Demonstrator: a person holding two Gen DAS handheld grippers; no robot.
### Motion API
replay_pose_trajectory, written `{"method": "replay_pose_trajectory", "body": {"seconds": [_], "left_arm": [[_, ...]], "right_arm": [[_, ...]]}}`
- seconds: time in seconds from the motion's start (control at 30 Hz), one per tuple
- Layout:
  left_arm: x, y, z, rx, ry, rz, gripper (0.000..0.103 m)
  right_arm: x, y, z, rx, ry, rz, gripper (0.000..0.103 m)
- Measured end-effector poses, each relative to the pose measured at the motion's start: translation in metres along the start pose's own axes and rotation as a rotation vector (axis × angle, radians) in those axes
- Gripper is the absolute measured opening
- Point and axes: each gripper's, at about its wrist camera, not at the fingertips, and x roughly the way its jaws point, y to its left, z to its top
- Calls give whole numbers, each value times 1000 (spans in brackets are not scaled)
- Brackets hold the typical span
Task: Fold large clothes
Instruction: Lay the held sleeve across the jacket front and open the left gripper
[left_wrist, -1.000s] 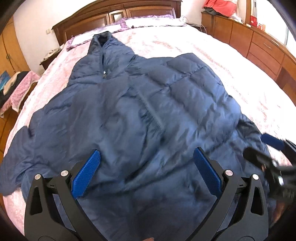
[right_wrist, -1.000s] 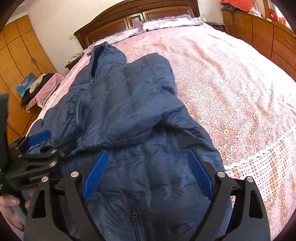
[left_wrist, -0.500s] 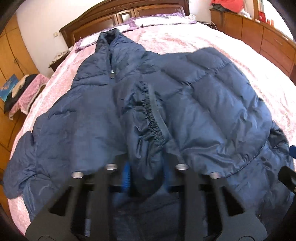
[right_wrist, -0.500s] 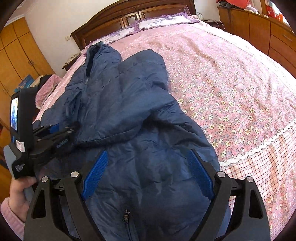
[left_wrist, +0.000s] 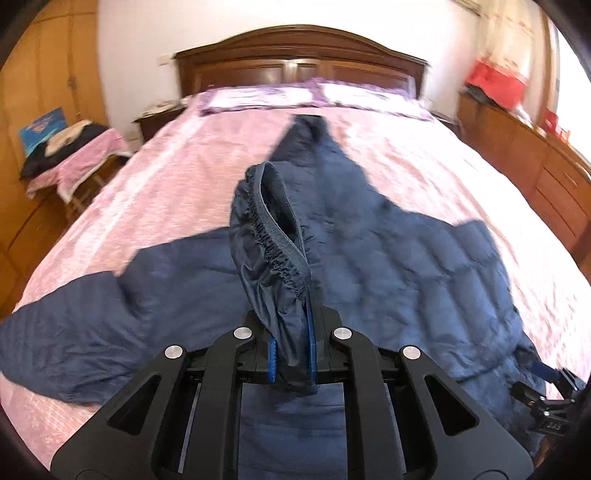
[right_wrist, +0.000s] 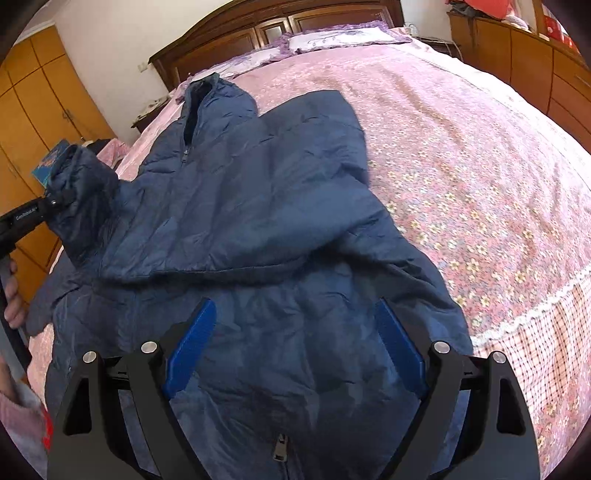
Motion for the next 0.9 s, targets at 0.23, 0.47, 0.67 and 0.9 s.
{"method": "replay_pose_trajectory", "body": {"seconds": [0.23, 0.47, 0.67, 0.9], "left_arm": [[31, 79, -17, -168, 71, 25, 12], [80, 106, -49, -176, 181, 55, 13], [95, 125, -56, -161, 213, 135, 52], [48, 129, -35, -96, 127, 188, 82]], "right_arm": [[7, 9, 11, -42, -3, -23, 85], [21, 13, 23, -51, 14, -43, 85], [28, 8, 39, -41, 25, -47, 85], [25, -14, 88, -27, -40, -68, 85]]}}
